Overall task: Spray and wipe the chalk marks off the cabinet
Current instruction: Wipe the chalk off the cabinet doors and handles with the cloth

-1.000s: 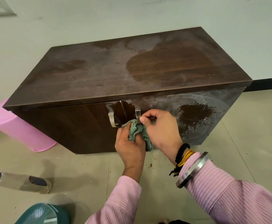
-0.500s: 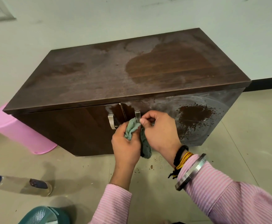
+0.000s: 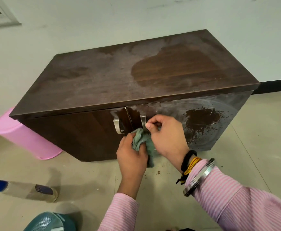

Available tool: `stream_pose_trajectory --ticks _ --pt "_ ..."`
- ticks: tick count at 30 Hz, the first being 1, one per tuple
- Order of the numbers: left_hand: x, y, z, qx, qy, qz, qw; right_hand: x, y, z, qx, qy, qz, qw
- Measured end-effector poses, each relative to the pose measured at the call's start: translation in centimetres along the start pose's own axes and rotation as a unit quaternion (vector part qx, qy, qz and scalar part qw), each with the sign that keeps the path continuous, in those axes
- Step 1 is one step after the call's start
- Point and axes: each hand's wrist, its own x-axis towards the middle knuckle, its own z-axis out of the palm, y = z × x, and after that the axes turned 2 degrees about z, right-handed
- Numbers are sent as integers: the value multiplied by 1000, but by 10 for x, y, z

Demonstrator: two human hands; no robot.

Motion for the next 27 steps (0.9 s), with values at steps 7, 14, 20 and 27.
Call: stream_pose_trajectory --ticks 7,14,20,27 --pt "2 64 -39 4 164 107 981 -8 3 -9 7 7 -32 999" --pt "24 103 21 188 66 304 932 -12 16 -77 -35 73 -22 996" --pt "-6 88 47 179 -36 249 951 -32 32 -125 -78 83 -25 993" --pt "5 95 68 32 153 130 979 -14 44 -127 -93 67 -40 993"
